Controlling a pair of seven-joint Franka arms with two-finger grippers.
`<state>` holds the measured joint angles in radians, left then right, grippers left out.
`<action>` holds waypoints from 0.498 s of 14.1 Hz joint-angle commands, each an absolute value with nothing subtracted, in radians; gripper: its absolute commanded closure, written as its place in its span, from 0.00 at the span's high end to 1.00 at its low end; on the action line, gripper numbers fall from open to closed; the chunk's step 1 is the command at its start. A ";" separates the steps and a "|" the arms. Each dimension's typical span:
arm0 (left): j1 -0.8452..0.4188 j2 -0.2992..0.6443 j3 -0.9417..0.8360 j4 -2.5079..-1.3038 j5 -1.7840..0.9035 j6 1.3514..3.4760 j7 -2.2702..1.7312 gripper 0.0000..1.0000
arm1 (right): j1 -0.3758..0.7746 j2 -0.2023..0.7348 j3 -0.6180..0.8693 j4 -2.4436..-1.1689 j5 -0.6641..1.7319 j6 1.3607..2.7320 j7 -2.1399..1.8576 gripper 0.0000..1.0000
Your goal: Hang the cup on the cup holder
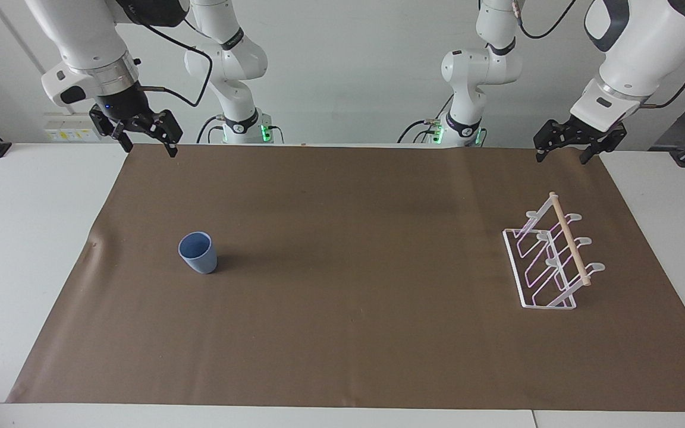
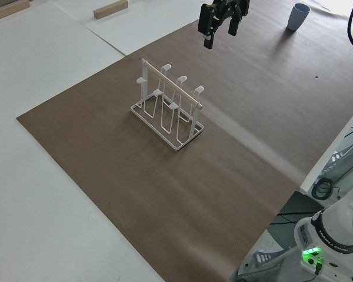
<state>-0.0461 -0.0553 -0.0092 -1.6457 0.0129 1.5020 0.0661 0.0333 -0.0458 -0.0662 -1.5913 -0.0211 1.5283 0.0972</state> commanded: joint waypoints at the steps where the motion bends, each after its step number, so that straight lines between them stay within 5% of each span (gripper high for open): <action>1: -0.051 -0.071 -0.005 -1.655 0.032 1.512 0.066 1.00 | 0.026 -0.074 -0.061 -1.623 -0.018 1.539 0.065 1.00; 7: -0.049 -0.071 -0.005 -1.655 0.032 1.511 0.067 1.00 | 0.021 -0.075 -0.061 -1.624 -0.017 1.537 0.078 1.00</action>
<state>-0.0461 -0.0553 -0.0091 -1.6457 0.0132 1.5020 0.0661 0.0330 -0.0471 -0.0664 -1.5936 -0.0212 1.5283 0.0914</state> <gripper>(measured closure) 0.000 0.000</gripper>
